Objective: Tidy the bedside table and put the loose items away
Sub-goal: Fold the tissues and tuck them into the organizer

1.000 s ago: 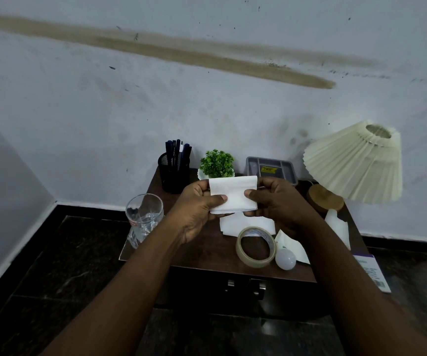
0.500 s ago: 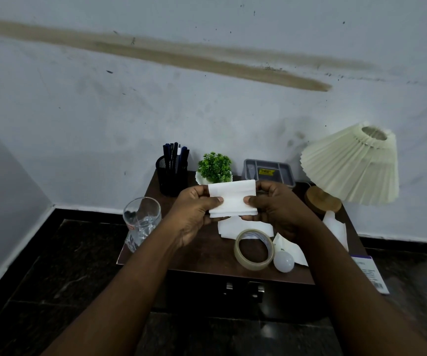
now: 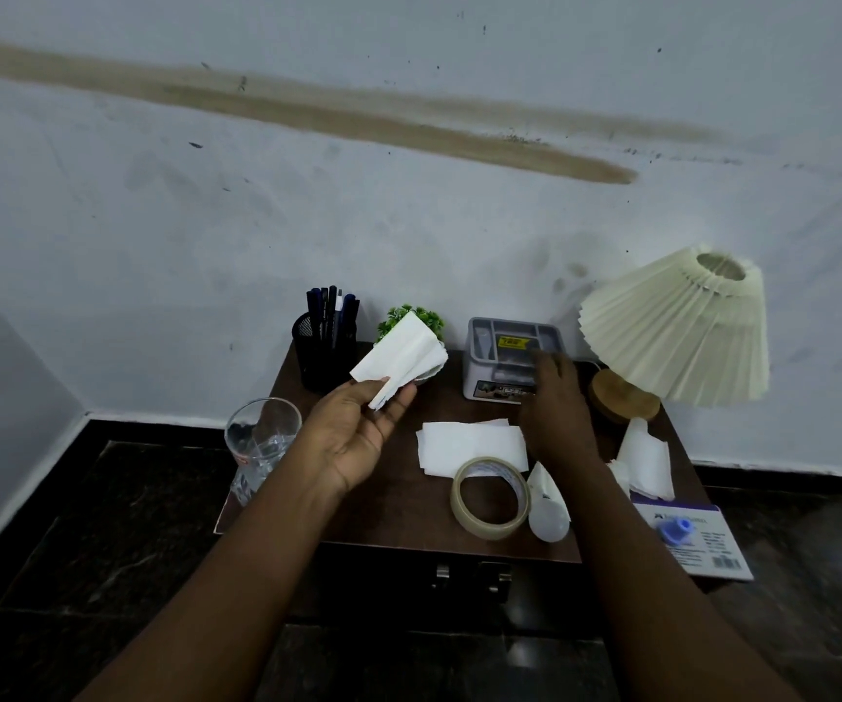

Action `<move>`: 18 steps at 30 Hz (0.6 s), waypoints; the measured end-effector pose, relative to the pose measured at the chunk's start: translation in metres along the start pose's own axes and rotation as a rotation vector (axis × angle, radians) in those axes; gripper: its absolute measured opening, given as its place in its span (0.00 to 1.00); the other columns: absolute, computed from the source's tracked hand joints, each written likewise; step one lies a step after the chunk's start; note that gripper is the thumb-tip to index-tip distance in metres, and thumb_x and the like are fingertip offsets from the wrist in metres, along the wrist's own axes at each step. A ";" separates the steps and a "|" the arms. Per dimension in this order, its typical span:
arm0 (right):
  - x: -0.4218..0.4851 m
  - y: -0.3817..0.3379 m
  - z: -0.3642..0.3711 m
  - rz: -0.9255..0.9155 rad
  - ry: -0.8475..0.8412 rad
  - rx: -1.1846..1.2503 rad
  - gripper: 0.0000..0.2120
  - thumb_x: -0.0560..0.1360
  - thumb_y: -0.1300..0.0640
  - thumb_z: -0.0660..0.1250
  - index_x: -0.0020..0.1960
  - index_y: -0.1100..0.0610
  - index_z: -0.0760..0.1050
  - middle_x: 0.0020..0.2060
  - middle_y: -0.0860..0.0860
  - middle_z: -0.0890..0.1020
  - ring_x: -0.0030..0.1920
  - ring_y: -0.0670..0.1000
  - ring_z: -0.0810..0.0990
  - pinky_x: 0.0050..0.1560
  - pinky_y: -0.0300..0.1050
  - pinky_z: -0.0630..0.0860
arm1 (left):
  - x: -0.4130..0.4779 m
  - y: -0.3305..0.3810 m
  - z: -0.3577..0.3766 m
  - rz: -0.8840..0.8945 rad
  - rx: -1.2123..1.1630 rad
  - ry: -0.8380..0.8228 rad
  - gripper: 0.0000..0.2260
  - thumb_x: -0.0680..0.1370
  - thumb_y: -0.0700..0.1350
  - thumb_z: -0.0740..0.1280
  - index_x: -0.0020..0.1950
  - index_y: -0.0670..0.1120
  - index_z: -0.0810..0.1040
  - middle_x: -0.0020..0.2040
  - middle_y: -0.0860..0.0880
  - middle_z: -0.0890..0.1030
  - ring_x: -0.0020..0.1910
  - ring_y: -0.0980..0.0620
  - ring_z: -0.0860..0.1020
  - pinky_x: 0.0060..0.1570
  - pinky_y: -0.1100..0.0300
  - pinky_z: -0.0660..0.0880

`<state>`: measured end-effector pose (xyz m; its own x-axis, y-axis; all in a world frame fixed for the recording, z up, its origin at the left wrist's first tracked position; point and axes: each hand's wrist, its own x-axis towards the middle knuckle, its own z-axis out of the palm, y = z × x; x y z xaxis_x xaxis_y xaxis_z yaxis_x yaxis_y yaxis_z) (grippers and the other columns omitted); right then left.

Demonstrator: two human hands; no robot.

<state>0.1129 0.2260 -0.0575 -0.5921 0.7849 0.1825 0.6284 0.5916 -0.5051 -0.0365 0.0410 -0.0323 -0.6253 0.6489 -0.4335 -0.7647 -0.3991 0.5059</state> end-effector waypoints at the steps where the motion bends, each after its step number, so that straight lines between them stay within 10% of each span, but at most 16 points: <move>1: 0.002 0.002 0.001 -0.006 -0.003 -0.011 0.31 0.74 0.71 0.64 0.76 0.59 0.65 0.75 0.62 0.66 0.66 0.65 0.74 0.64 0.60 0.75 | -0.001 0.000 0.001 -0.007 -0.024 -0.004 0.08 0.78 0.27 0.63 0.54 0.34 0.78 0.45 0.39 0.87 0.42 0.43 0.87 0.39 0.53 0.85; 18: -0.006 -0.013 -0.026 -0.205 0.263 -0.099 0.10 0.73 0.70 0.65 0.51 0.59 0.77 0.45 0.58 0.73 0.41 0.56 0.74 0.37 0.48 0.74 | -0.024 0.021 0.015 0.022 -0.006 -0.162 0.16 0.68 0.30 0.69 0.56 0.35 0.80 0.52 0.39 0.87 0.48 0.44 0.87 0.41 0.56 0.84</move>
<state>0.1214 0.2181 -0.0305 -0.5688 0.6607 0.4898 0.5630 0.7470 -0.3537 -0.0347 0.0269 -0.0002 -0.6093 0.7358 -0.2956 -0.7520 -0.4179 0.5097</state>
